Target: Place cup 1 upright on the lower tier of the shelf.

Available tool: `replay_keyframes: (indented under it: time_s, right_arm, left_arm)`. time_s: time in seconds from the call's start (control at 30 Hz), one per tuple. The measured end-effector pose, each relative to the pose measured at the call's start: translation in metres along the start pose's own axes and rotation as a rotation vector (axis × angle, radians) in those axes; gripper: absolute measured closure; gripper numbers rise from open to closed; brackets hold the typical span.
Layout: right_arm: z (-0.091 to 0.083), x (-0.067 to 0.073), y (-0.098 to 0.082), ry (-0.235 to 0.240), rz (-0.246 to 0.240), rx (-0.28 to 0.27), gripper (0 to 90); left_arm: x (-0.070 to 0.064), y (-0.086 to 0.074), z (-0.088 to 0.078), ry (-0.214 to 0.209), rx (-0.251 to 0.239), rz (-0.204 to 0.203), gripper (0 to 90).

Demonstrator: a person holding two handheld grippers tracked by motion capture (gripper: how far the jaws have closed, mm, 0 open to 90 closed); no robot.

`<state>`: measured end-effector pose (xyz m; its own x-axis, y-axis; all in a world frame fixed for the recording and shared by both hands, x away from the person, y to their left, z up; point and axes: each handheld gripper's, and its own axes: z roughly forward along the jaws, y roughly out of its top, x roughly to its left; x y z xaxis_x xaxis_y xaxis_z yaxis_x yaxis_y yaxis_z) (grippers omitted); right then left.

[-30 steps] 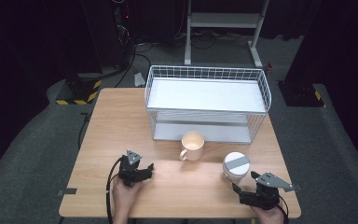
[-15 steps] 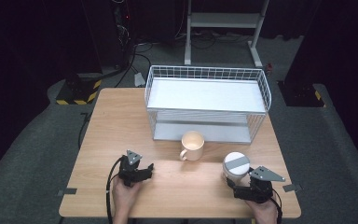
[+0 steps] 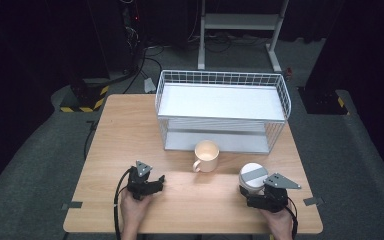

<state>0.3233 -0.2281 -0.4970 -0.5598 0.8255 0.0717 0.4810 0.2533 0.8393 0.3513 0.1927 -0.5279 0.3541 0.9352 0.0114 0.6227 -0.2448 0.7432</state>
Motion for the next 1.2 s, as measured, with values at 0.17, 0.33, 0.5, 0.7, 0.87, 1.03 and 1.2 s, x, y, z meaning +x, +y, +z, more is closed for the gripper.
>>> replay_keyframes:
  time_s: [0.17,0.33,0.5,0.7,0.87,1.03,1.2]
  right_arm:
    - [0.0029,0.0003,0.0012,0.0,-0.01,-0.002,12.6]
    - [0.0029,-0.0002,0.0013,-0.002,-0.015,-0.003,13.7]
    - [0.0034,-0.0005,0.0009,-0.006,-0.024,-0.012,15.3]
    - [0.0035,-0.0004,0.0,-0.02,-0.039,-0.019,17.8]
    - [0.0037,-0.001,-0.0009,-0.022,-0.04,-0.026,18.1]
    - [0.0039,-0.0032,-0.0008,-0.011,-0.036,-0.029,18.3]
    - [0.0041,-0.0045,-0.0012,-0.007,-0.024,-0.036,18.4]
  left_arm:
    - [-0.0001,0.0,0.0,-0.001,0.0,-0.001,23.4]
    - [-0.0001,0.0,0.0,0.0,0.0,-0.001,23.4]
    - [0.0,0.0,0.0,0.0,0.0,0.0,23.4]
    - [-0.0001,0.0,0.0,0.0,0.0,-0.001,23.4]
    - [-0.0001,0.0,0.0,0.0,0.0,-0.001,23.4]
    - [-0.0002,-0.0001,0.0,-0.001,0.0,-0.004,23.4]
    - [0.0,0.0,0.0,0.0,0.0,-0.001,23.4]
